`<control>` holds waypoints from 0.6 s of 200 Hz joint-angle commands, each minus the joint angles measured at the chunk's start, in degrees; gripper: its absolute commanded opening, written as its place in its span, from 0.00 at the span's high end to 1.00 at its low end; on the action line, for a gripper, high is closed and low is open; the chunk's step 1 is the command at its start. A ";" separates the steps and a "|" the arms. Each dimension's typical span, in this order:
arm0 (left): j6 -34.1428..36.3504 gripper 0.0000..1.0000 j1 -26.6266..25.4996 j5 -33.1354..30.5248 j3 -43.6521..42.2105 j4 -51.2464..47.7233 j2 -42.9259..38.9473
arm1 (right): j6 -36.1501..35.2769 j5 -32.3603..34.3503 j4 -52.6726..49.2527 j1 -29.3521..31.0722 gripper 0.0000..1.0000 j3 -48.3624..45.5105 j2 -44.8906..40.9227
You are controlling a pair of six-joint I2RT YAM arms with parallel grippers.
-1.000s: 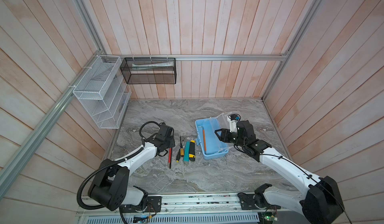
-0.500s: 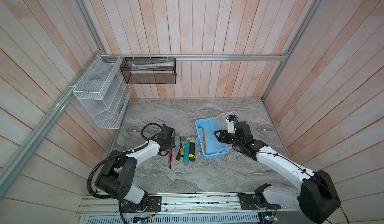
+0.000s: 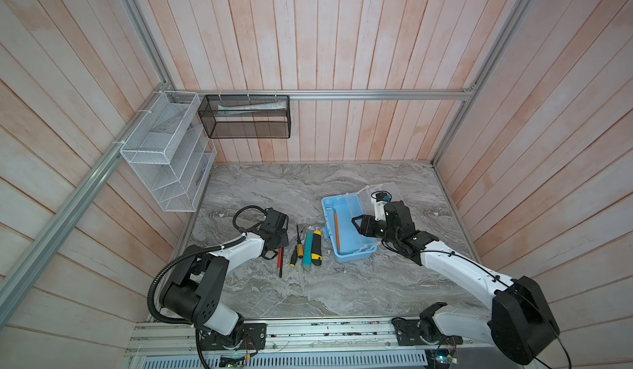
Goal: Pack the tool kit
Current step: 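Move the left gripper back over the remaining tools, then grasp the red-handled hex key with the left gripper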
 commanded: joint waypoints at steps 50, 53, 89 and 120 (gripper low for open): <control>0.00 0.76 0.30 -0.43 -1.12 1.18 1.64 | 0.30 -1.00 2.22 -0.79 0.44 -1.31 1.46; 0.05 0.76 0.24 -0.41 -1.09 1.10 1.69 | 0.30 -1.05 2.29 -0.82 0.44 -1.33 1.50; 0.35 0.77 0.11 -1.26 -0.69 0.13 2.51 | 0.30 -1.69 2.92 -1.34 0.44 -1.62 1.98; 0.22 0.76 -0.37 -4.27 0.62 -2.82 3.53 | 0.46 -2.46 3.62 -1.82 0.44 -2.20 2.04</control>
